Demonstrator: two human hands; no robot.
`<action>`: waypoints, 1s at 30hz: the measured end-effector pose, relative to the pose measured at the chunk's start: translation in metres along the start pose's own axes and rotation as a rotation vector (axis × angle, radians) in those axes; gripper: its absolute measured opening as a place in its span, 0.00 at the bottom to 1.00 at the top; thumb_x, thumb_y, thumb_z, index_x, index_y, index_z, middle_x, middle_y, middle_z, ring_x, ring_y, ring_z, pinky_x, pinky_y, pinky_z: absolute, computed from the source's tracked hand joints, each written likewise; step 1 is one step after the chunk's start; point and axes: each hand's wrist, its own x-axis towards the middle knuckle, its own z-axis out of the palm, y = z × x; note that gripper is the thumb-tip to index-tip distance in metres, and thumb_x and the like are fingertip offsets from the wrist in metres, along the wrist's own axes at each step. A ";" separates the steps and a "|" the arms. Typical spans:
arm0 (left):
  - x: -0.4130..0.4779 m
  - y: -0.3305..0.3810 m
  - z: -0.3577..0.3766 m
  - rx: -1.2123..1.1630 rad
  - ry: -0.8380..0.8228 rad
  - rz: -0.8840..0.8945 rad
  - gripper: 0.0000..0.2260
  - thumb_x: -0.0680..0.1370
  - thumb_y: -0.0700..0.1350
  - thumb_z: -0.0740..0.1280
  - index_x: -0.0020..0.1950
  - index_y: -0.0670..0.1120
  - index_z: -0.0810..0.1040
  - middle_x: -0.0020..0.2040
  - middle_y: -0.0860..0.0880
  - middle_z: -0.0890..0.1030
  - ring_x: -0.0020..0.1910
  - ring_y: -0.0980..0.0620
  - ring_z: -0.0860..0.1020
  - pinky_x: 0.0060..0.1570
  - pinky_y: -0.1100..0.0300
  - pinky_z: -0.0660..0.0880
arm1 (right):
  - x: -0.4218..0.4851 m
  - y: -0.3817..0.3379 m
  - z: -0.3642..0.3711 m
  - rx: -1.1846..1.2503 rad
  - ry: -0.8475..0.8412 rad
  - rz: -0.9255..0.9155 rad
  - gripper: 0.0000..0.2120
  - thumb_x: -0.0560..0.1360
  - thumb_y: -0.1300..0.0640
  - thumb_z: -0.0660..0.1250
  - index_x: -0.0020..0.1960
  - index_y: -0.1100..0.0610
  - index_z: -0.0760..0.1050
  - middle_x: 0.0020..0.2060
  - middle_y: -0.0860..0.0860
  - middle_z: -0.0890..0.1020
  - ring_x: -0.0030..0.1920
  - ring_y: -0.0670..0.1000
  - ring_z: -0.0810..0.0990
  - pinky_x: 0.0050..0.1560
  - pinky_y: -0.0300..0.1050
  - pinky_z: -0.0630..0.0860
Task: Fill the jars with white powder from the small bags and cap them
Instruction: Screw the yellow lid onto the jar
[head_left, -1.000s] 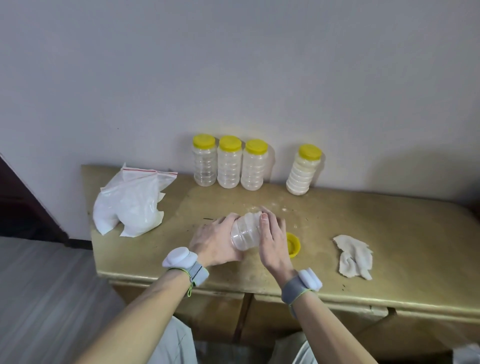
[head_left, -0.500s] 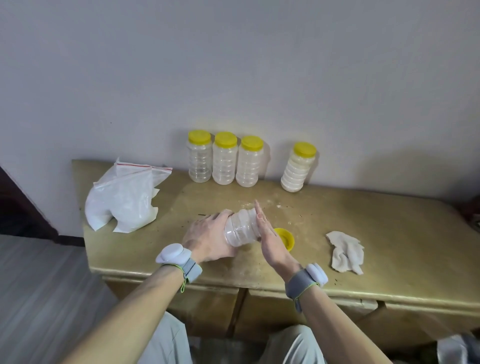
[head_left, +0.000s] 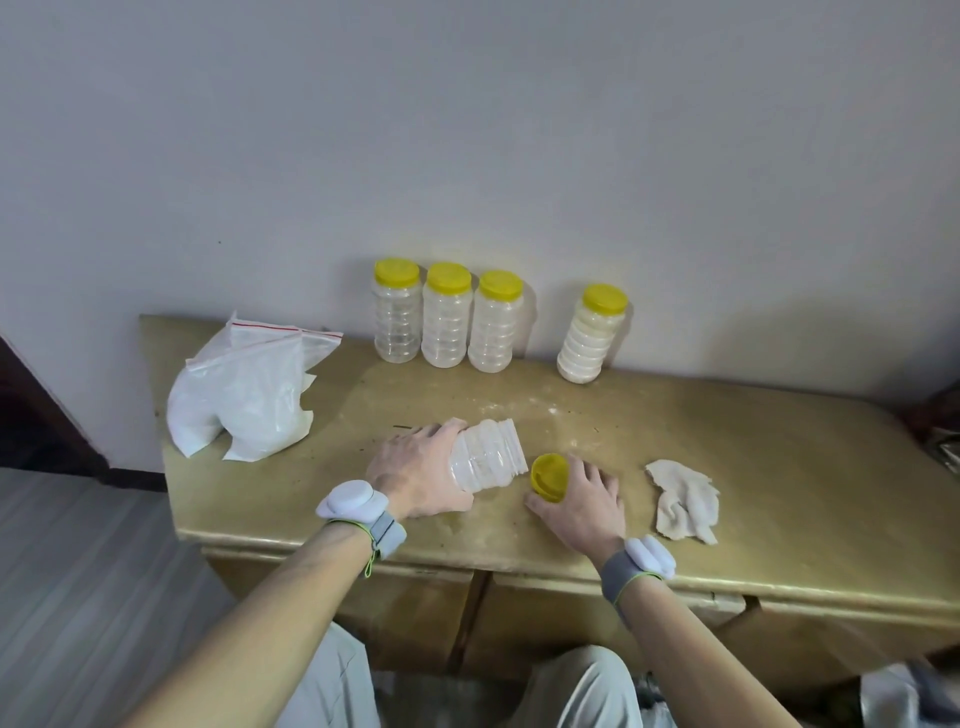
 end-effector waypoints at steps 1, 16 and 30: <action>0.000 0.000 0.001 0.010 -0.007 0.008 0.38 0.63 0.61 0.71 0.71 0.59 0.62 0.61 0.56 0.77 0.57 0.49 0.76 0.50 0.55 0.72 | 0.001 0.001 0.001 -0.002 0.025 -0.011 0.39 0.72 0.35 0.68 0.76 0.49 0.59 0.73 0.49 0.67 0.73 0.58 0.60 0.70 0.54 0.62; 0.006 0.001 0.003 0.061 -0.009 0.044 0.38 0.62 0.62 0.71 0.69 0.59 0.63 0.57 0.55 0.77 0.54 0.49 0.76 0.46 0.56 0.69 | 0.020 -0.021 -0.055 0.583 -0.358 -0.215 0.37 0.63 0.57 0.83 0.64 0.52 0.66 0.60 0.52 0.75 0.56 0.53 0.77 0.55 0.48 0.79; 0.006 0.002 0.004 0.095 -0.011 0.072 0.37 0.64 0.62 0.71 0.70 0.59 0.63 0.58 0.55 0.77 0.56 0.50 0.76 0.47 0.57 0.67 | 0.018 -0.023 -0.043 0.903 -0.496 -0.079 0.20 0.72 0.47 0.75 0.61 0.52 0.78 0.47 0.49 0.83 0.40 0.49 0.82 0.45 0.43 0.77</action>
